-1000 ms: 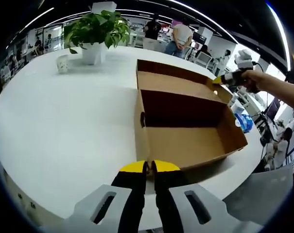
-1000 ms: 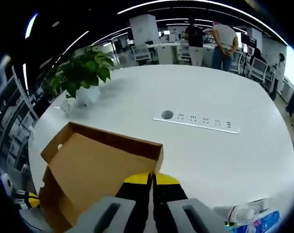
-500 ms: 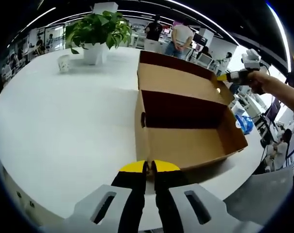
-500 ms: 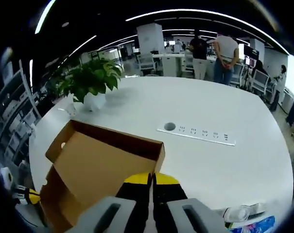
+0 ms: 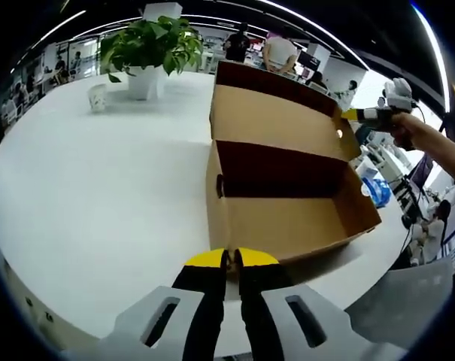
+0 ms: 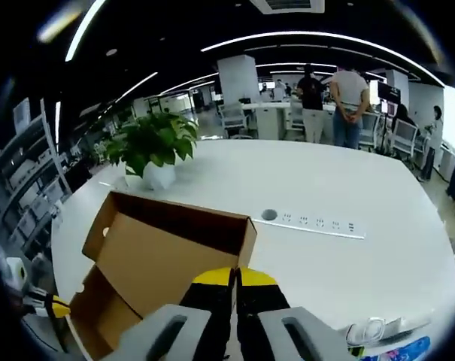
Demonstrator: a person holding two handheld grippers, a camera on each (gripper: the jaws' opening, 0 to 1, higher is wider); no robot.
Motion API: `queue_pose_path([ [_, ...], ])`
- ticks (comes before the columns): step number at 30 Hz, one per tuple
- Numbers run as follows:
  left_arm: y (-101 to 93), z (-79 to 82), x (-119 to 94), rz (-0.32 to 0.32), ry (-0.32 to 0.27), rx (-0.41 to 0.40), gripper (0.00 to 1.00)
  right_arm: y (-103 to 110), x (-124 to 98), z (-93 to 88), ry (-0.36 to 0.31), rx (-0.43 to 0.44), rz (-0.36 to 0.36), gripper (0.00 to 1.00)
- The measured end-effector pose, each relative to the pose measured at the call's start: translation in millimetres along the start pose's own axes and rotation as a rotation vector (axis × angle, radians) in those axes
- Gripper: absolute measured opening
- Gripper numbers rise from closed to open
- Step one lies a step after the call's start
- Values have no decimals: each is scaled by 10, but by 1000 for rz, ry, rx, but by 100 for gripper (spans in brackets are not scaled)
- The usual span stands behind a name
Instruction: Operate the shoe box by opening the lid, removing the specified soft item, and placing it in the target area until the item is outside and the box remains undamaged.
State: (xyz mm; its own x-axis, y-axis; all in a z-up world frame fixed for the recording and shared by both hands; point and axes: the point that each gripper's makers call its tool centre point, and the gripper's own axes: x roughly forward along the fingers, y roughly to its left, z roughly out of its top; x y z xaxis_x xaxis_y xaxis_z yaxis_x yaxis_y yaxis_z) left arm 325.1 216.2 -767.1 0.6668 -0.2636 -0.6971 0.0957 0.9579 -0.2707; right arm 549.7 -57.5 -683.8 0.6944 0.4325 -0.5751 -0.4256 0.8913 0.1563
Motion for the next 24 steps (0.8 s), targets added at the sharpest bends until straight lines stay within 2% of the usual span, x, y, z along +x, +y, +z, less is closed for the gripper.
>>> queue_pose_path([
  [21,-11,-5,-14,-7,-13,0,3,124,-316,35,-87,-50,41,0],
  [24,-13,-6,-14,-8,-11,3,3,130,-354,25,-100,-77,48,0],
])
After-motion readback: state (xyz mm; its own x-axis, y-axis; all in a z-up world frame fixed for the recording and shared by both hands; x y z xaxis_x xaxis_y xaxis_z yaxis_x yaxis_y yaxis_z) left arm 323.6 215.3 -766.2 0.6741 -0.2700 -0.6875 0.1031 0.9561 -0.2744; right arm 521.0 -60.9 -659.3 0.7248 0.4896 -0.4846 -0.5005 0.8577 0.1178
